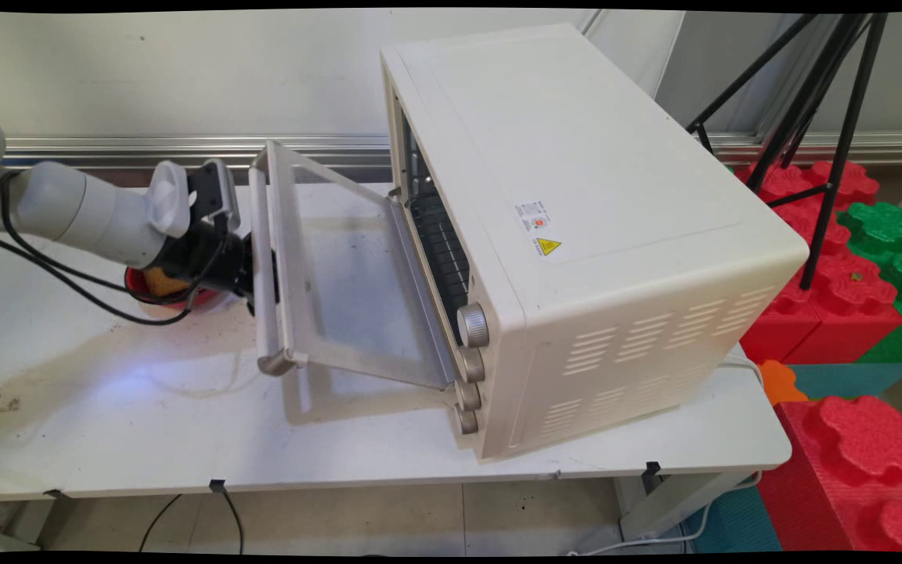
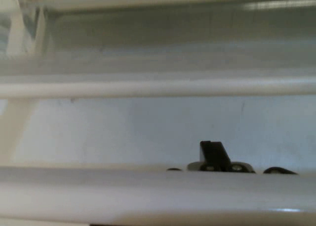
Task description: Close the oven
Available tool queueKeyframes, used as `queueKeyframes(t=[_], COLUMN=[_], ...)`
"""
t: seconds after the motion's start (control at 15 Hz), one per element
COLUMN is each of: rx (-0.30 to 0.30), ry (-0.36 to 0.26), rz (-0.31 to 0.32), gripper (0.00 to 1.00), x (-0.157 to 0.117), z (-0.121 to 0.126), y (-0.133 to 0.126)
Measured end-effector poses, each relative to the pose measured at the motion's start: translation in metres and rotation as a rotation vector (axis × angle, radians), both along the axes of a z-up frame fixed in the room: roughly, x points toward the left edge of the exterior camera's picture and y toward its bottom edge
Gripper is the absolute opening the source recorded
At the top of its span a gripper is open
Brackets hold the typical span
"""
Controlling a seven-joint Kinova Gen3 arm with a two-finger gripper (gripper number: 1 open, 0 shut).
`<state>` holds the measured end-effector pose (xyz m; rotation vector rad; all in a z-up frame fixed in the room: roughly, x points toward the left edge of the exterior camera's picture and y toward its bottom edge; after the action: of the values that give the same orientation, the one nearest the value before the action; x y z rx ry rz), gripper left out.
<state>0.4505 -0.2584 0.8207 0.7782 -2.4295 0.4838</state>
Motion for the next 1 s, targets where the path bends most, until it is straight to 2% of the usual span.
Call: queueKeyframes(t=[0.47,1.0], rx=[-0.063,-0.106], ry=[0.069,0.129], rz=[-0.007,-0.022], gripper=[0.00,0.00], x=[-0.021,-0.038], z=[0.032,0.062], y=[-0.013,-0.023])
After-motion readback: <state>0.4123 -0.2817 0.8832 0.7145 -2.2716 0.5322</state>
